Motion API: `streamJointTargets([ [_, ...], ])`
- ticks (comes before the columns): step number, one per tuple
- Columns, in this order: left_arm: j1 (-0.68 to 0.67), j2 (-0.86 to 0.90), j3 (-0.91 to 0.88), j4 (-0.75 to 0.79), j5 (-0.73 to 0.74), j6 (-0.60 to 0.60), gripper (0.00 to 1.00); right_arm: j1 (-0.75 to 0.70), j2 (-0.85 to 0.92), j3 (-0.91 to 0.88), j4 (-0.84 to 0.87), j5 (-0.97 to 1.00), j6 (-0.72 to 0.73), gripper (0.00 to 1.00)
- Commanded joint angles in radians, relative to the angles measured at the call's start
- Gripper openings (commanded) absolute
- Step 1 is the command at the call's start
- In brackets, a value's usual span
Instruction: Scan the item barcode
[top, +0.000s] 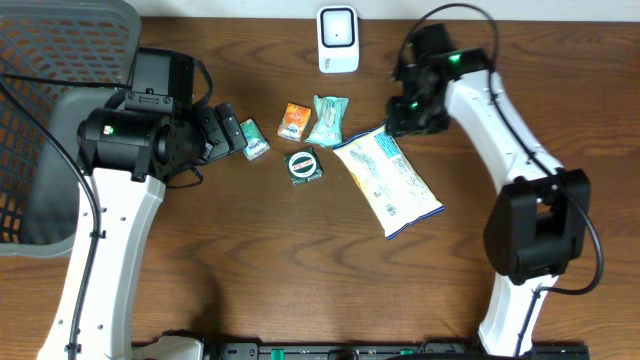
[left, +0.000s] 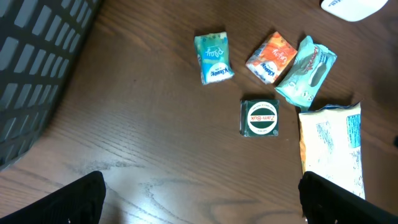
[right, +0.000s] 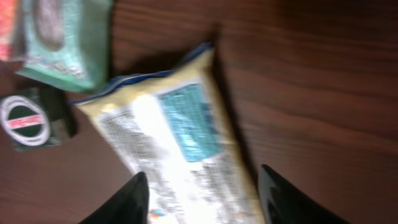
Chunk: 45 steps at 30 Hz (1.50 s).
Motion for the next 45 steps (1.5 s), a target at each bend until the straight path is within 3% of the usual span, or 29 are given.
streamJointTargets([
  [1,0.002,-0.005,0.010,-0.004,-0.010,0.006,0.98,-0.051,0.000,-0.036,0.000,-0.039,-0.126,0.59],
  [5,0.002,-0.005,0.010,-0.004,-0.010,0.006,0.97,-0.109,0.017,-0.177,0.108,-0.142,-0.150,0.70],
  [10,0.002,-0.005,0.010,-0.003,-0.010,0.006,0.98,-0.146,0.043,-0.312,0.207,-0.426,-0.257,0.70],
  [16,0.002,-0.005,0.010,-0.003,-0.010,0.006,0.98,-0.113,0.077,-0.408,0.244,-0.529,-0.283,0.70],
  [19,0.002,-0.005,0.010,-0.004,-0.010,0.006,0.97,-0.088,0.077,-0.428,0.244,-0.528,-0.282,0.67],
  [23,0.002,-0.005,0.010,-0.004,-0.010,0.006,0.98,-0.047,0.077,-0.436,0.243,-0.528,-0.281,0.55],
  [28,0.002,-0.005,0.010,-0.004,-0.010,0.006,0.98,-0.016,0.077,-0.436,0.251,-0.411,-0.190,0.59],
  [31,0.002,-0.005,0.010,-0.004,-0.010,0.006,0.98,-0.009,0.077,-0.436,0.248,-0.257,-0.059,0.63],
  [35,0.002,-0.005,0.010,-0.004,-0.010,0.006,0.98,0.009,0.077,-0.441,0.249,-0.236,0.021,0.63],
  [38,0.002,-0.005,0.010,-0.004,-0.010,0.006,0.98,0.055,0.077,-0.486,0.325,-0.230,0.063,0.54],
  [39,0.002,-0.005,0.010,-0.004,-0.010,0.006,0.98,0.066,0.077,-0.500,0.351,-0.229,0.078,0.40],
  [40,0.002,-0.005,0.010,-0.004,-0.010,0.006,0.98,0.080,0.077,-0.520,0.388,-0.229,0.103,0.11],
  [41,0.002,-0.005,0.010,-0.004,-0.010,0.006,0.98,0.091,0.077,-0.531,0.402,-0.231,0.128,0.01],
  [45,0.002,-0.005,0.010,-0.003,-0.010,0.006,0.98,0.089,0.069,-0.511,0.407,-0.273,0.134,0.01],
])
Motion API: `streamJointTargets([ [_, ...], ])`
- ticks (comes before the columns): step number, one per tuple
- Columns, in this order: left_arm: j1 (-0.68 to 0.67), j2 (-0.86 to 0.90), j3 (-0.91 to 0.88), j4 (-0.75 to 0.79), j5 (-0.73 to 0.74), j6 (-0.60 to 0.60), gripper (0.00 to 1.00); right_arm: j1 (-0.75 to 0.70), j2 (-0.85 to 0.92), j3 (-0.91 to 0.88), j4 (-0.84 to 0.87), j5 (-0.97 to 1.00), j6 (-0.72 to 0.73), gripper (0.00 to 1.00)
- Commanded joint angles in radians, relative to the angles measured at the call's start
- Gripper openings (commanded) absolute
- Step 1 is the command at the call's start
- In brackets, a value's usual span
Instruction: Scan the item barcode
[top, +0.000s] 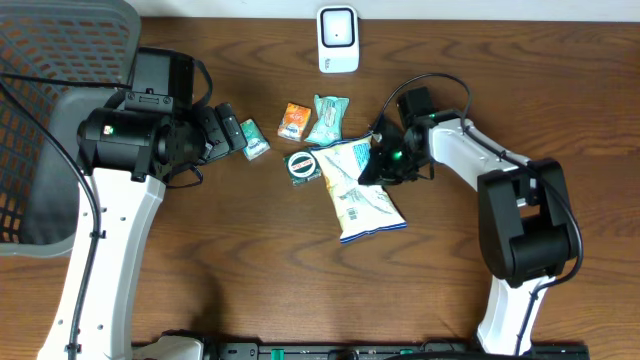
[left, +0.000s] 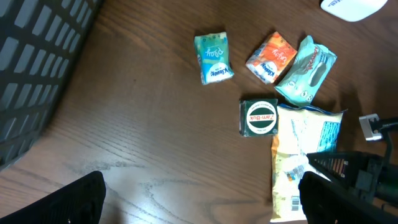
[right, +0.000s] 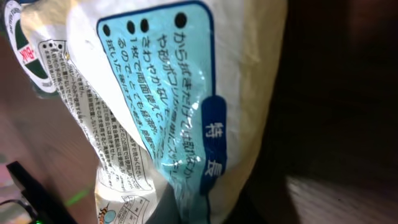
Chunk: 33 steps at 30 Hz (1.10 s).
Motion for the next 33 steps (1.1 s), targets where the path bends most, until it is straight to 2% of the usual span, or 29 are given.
streamJointTargets([
  [1,0.002,-0.005,0.010,-0.004,-0.010,0.006,0.98,0.005,0.057,-0.020,-0.012,0.094,0.039,0.01],
  [6,0.002,-0.005,0.010,-0.004,-0.010,0.006,0.98,-0.129,-0.045,0.069,-0.093,0.111,-0.030,0.01],
  [10,0.002,-0.005,0.010,-0.004,-0.010,0.006,0.98,-0.169,-0.067,0.070,-0.116,0.114,-0.048,0.02],
  [12,0.002,-0.005,0.010,-0.003,-0.010,0.006,0.98,-0.169,-0.063,0.069,-0.145,0.169,-0.062,0.36],
  [13,0.002,-0.005,0.010,-0.003,-0.010,0.006,0.98,-0.168,-0.062,0.069,-0.164,0.237,-0.053,0.70],
  [14,0.002,-0.005,0.010,-0.004,-0.010,0.006,0.98,-0.166,-0.062,0.069,-0.173,0.275,-0.039,0.85],
  [18,0.002,-0.005,0.010,-0.004,-0.010,0.006,0.98,-0.165,-0.060,0.063,-0.181,0.312,-0.001,0.99],
  [21,0.002,-0.005,0.010,-0.004,-0.010,0.006,0.98,-0.160,-0.055,0.034,-0.153,0.266,0.006,0.99],
  [24,0.002,-0.005,0.010,-0.004,-0.010,0.006,0.98,-0.144,-0.050,-0.037,-0.064,0.124,0.006,0.99],
  [26,0.002,-0.005,0.010,-0.004,-0.010,0.006,0.98,-0.126,-0.042,-0.086,0.002,0.060,0.006,0.93],
  [27,0.002,-0.005,0.010,-0.004,-0.010,0.006,0.98,-0.114,-0.037,-0.111,0.035,0.042,0.011,0.74],
  [28,0.002,-0.005,0.010,-0.004,-0.010,0.006,0.98,-0.109,-0.035,-0.122,0.049,0.042,0.012,0.64],
  [29,0.002,-0.005,0.010,-0.004,-0.010,0.006,0.97,-0.100,-0.033,-0.137,0.069,0.042,0.022,0.33],
  [30,0.002,-0.005,0.010,-0.004,-0.010,0.006,0.98,-0.095,-0.033,-0.140,0.075,0.042,0.022,0.08],
  [31,0.002,-0.005,0.010,-0.004,-0.010,0.006,0.98,-0.095,-0.033,-0.138,0.076,0.040,0.022,0.01],
  [33,0.002,-0.005,0.010,-0.004,-0.010,0.006,0.98,-0.104,-0.040,-0.114,0.076,-0.030,0.021,0.01],
])
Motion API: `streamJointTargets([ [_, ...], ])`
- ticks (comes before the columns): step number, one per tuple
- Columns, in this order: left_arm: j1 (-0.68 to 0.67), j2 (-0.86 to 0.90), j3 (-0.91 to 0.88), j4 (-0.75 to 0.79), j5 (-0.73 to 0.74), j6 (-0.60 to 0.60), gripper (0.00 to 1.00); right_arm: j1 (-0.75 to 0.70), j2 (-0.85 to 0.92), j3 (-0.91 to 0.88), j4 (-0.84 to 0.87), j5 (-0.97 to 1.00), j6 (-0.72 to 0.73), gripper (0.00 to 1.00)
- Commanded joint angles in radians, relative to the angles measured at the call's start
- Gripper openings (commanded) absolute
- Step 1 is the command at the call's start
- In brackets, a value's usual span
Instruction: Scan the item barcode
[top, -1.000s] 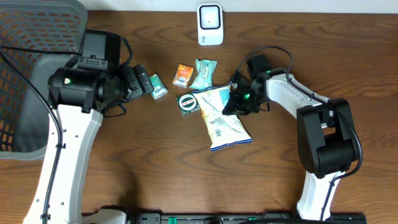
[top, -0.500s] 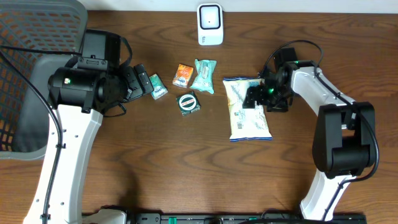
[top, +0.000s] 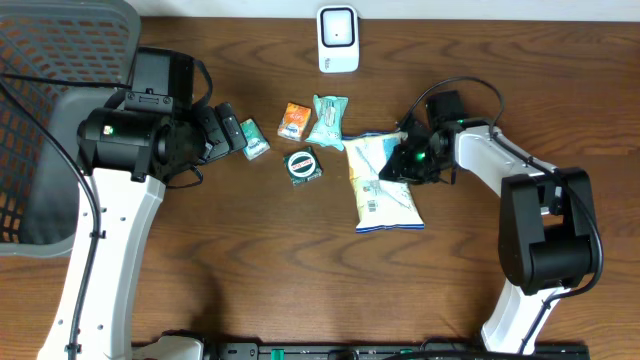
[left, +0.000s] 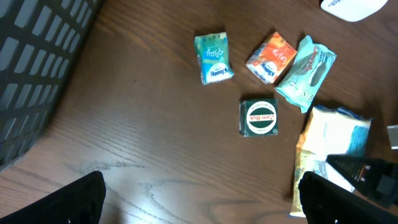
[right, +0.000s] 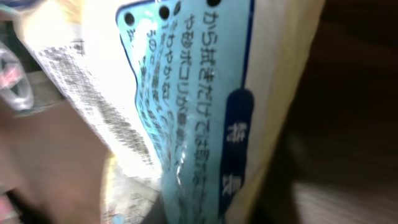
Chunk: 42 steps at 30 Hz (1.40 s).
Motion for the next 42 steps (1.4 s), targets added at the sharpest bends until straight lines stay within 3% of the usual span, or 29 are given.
streamJointTargets([
  [1,0.002,-0.005,0.010,-0.004,-0.010,0.006,0.98,-0.001,0.026,0.008,-0.004,-0.091,0.006,0.01],
  [7,0.002,-0.005,0.010,-0.004,-0.010,0.006,0.98,-0.054,-0.097,0.105,0.069,-0.281,0.007,0.01],
  [13,0.002,-0.005,0.010,-0.004,-0.010,0.006,0.96,-0.055,-0.316,0.108,0.190,-0.253,0.011,0.01],
  [20,0.002,-0.005,0.010,-0.004,-0.010,0.006,0.98,-0.042,-0.465,0.108,0.201,-0.195,0.069,0.01],
  [25,0.002,-0.005,0.010,-0.004,-0.010,0.006,0.98,-0.019,-0.482,0.108,0.192,-0.182,0.192,0.01],
  [42,0.002,-0.005,0.010,-0.004,-0.010,0.006,0.98,0.042,-0.482,0.107,0.126,-0.183,0.239,0.02],
])
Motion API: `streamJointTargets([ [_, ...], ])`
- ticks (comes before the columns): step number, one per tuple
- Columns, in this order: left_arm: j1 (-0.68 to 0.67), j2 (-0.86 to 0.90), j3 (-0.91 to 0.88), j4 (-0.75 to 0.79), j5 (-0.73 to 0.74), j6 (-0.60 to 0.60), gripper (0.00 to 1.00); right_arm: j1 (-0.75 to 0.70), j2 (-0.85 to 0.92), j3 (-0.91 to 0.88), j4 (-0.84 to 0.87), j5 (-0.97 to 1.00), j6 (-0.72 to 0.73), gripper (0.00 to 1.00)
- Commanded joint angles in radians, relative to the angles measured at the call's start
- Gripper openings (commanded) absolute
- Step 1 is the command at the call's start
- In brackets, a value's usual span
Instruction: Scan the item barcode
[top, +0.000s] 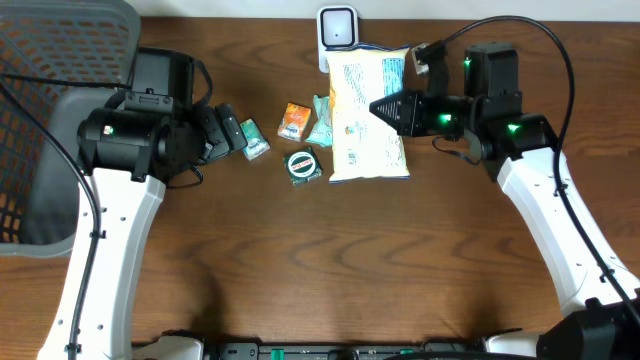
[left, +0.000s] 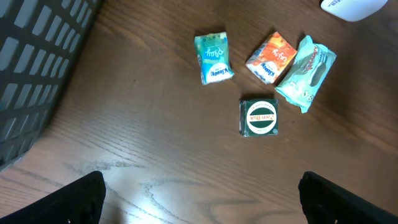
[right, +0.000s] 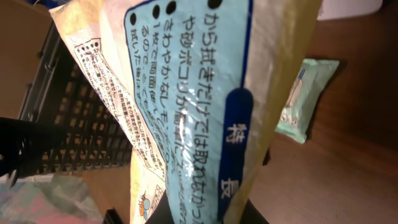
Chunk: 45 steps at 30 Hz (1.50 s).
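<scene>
The item is a large yellow-white snack bag (top: 368, 110) with blue print. My right gripper (top: 385, 108) is shut on its edge and holds it in the air, its top end just right of the white barcode scanner (top: 338, 38) at the table's back edge. In the right wrist view the bag (right: 199, 93) fills the frame, pinched at the bottom by the gripper (right: 205, 214). My left gripper (left: 199, 208) stands open over bare table at the left, far from the bag.
Four small items lie mid-table: a small teal pack (left: 213, 57), an orange pack (left: 272, 58), a teal wipes pack (left: 306, 73) and a green Zam-Buk tin (left: 259, 117). A grey mesh basket (top: 50, 100) stands at the far left.
The right gripper has gone from table level with the bag to up and back by the scanner. The bag now hangs in the air. The left arm has not moved.
At first the bag lay slanted on the table with the right gripper open above its upper end. Then the gripper was shut on the bag, which was turned and shifted on the table. Now the bag is held aloft beside the scanner.
</scene>
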Motion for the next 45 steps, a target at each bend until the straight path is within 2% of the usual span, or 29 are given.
streamJointTargets([
  [1,0.002,-0.005,0.010,-0.004,-0.010,0.006,0.98,0.003,-0.025,0.011,-0.012,-0.014,0.031,0.02],
  [16,0.002,-0.005,0.010,-0.004,-0.010,0.006,0.97,0.003,-0.024,0.010,-0.033,0.021,0.019,0.02],
  [22,0.002,-0.005,0.010,-0.004,-0.010,0.006,0.98,0.003,-0.024,0.010,-0.106,0.137,0.011,0.01],
  [37,0.002,-0.005,0.010,-0.004,-0.010,0.006,0.98,0.031,-0.024,0.010,-0.106,0.115,0.013,0.01],
  [45,0.002,-0.005,0.010,-0.004,-0.010,0.006,0.98,0.055,-0.010,0.010,-0.105,0.178,0.012,0.01],
])
